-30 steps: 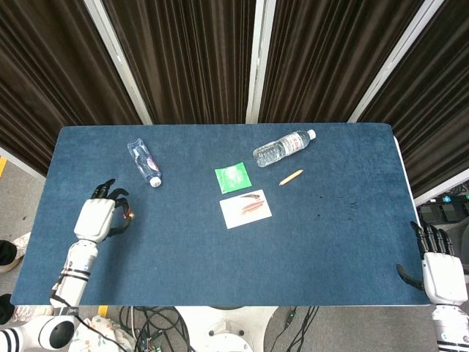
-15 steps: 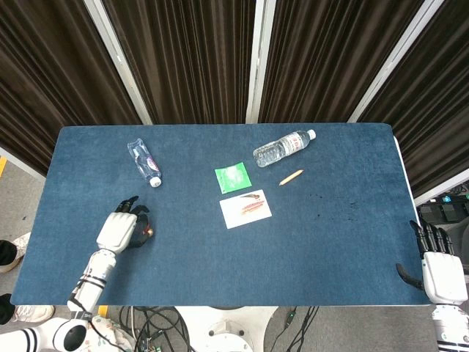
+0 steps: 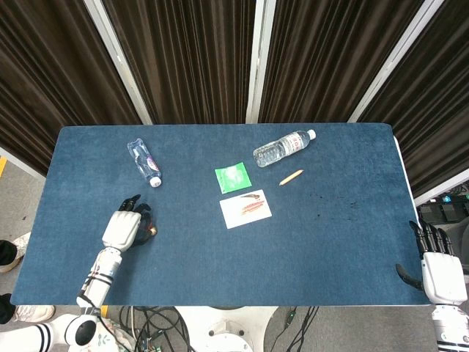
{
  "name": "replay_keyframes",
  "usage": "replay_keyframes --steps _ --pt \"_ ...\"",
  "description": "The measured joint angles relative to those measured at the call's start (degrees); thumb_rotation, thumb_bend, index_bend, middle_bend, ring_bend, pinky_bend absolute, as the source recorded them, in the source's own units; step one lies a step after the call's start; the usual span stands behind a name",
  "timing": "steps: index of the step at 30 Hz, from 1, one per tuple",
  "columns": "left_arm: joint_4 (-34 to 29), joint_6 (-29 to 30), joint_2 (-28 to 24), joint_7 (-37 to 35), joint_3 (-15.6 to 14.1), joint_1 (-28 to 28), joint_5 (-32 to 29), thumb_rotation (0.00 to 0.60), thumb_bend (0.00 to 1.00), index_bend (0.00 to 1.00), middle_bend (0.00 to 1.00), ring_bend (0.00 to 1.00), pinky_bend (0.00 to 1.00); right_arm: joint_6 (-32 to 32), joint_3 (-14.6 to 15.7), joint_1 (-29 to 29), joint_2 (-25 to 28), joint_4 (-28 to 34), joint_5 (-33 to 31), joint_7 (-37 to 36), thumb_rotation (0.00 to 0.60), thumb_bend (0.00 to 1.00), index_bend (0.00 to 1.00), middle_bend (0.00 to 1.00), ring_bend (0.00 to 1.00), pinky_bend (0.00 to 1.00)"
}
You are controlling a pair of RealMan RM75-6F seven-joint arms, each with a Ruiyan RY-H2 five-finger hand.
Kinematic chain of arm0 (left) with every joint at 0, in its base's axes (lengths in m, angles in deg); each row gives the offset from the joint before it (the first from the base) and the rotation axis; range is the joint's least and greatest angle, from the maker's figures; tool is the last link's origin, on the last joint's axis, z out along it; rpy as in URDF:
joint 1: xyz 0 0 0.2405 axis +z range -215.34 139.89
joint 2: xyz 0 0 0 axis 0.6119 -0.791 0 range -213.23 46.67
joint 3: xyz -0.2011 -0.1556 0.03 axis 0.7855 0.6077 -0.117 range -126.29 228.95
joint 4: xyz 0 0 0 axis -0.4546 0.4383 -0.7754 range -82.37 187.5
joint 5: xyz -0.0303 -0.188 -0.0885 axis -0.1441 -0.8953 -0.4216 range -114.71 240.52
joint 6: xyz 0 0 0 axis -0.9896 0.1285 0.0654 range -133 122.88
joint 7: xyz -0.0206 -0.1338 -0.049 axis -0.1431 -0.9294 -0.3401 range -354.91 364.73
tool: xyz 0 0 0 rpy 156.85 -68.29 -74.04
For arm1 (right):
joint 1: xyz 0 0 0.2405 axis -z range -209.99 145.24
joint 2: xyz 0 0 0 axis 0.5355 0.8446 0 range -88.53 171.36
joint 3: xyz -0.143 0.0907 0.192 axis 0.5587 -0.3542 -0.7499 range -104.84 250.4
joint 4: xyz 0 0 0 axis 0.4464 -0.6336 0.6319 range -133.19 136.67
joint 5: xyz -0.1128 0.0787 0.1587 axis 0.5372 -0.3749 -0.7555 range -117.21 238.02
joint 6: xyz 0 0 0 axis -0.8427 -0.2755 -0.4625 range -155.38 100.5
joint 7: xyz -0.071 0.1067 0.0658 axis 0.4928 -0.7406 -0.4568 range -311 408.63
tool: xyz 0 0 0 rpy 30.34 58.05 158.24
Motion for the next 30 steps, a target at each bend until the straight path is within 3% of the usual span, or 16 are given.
replay_keyframes --steps 3,8,16,23,30 --pt "0.17 0.15 0.18 0.07 0.13 0.03 -0.24 0.600 0.40 0.55 0.27 0.05 0.11 -0.03 -0.02 -0.04 -0.06 -0.02 0.01 0.03 0.600 0.16 0.00 0.00 0.00 0.00" --pt "0.17 -0.03 -0.18 -0.44 -0.17 0.03 0.16 0.600 0.23 0.40 0.24 0.05 0.11 0.05 -0.02 0.02 -0.04 -0.01 -0.02 0.07 0.600 0.16 0.00 0.00 0.00 0.00" --pt "-0.62 1.71 -1.93 -2.33 -0.78 0.89 2.23 0.600 0.16 0.29 0.22 0.05 0.11 0.37 -0.08 0.07 0.10 0.18 0.14 0.09 0.600 0.16 0.00 0.00 0.00 0.00" --pt "-4.02 11.38 -6.81 -2.46 -1.12 5.46 4.74 0.600 0.14 0.24 0.20 0.05 0.11 0.82 -0.10 0.22 0.52 1.02 0.42 0.20 0.600 0.16 0.00 0.00 0.00 0.00" --pt "-3.93 20.24 -12.23 -7.25 -4.65 14.22 8.12 0.600 0.12 0.13 0.19 0.05 0.11 0.72 0.18 0.17 -0.37 1.00 0.77 0.48 0.600 0.16 0.00 0.00 0.00 0.00"
